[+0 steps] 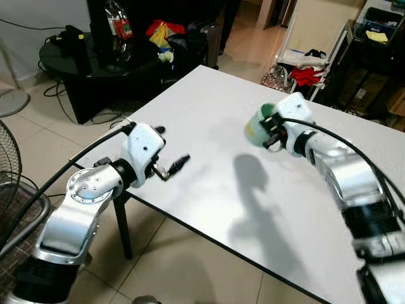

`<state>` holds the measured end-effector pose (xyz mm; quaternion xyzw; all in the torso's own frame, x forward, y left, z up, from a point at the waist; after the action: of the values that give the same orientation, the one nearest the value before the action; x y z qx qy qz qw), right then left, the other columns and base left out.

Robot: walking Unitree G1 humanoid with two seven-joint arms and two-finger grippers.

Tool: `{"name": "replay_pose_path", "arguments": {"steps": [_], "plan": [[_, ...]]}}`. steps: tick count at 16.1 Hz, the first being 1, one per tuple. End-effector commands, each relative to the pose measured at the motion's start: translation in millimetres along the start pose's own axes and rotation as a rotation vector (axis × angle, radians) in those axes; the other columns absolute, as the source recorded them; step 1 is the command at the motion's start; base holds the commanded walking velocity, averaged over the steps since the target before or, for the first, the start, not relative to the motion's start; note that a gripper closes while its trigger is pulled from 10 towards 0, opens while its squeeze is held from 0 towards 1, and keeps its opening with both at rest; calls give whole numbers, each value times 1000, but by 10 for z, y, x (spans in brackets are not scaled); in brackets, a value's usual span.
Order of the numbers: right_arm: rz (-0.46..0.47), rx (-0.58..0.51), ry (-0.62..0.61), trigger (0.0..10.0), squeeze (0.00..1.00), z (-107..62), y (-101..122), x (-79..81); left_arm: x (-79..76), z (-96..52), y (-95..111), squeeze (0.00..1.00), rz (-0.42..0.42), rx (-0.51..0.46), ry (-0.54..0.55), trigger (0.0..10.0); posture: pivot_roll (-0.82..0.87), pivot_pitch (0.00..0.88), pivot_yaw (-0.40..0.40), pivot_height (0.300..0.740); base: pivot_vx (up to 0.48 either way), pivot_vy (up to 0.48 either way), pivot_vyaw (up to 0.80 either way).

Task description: Setting the table

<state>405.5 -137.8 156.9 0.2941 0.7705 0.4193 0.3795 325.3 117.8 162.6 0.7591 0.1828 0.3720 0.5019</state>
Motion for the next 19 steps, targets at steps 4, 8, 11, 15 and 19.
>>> {"name": "replay_pose_path", "arguments": {"steps": [4, 8, 11, 15, 19], "plan": [[-99, 111, 115, 10000, 0, 143, -111, 19, -257, -47, -22, 0, -27, 45, -204, 10000, 122, 0, -98, 740, 0, 0, 0], [-134, 154, 137, 10000, 0, 283, -156, 45, -240, -22, -2, 0, -51, 47, -213, 10000, 120, 0, -89, 740, 0, 0, 0], [-133, 168, 146, 10000, 0, 358, -174, 62, -276, -33, 6, 0, -53, 55, -239, 10000, 126, 0, -87, 740, 0, 0, 0], [-146, 141, 153, 10000, 0, 391, -83, 53, -297, -36, 17, 0, -51, 54, -248, 10000, 123, 0, -89, 740, 0, 0, 0], [-154, 111, 131, 10000, 0, 451, -27, 47, -296, -24, 10, 0, -42, 60, -251, 10000, 121, 0, -88, 740, 0, 0, 0]]}}
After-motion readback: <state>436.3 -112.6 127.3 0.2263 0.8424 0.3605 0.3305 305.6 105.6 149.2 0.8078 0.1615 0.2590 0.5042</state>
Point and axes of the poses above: a point about 5 cm out from each wrist's last joint towards the gripper, its own z axis pointing out of the wrist towards the gripper, its own y axis along the axis of the wrist's last joint, x = y × z, the point moved 6 cm from there along z, pointing out of the wrist towards the gripper, and after that the axes turned 1 degree about z, right-handed, at the moved point
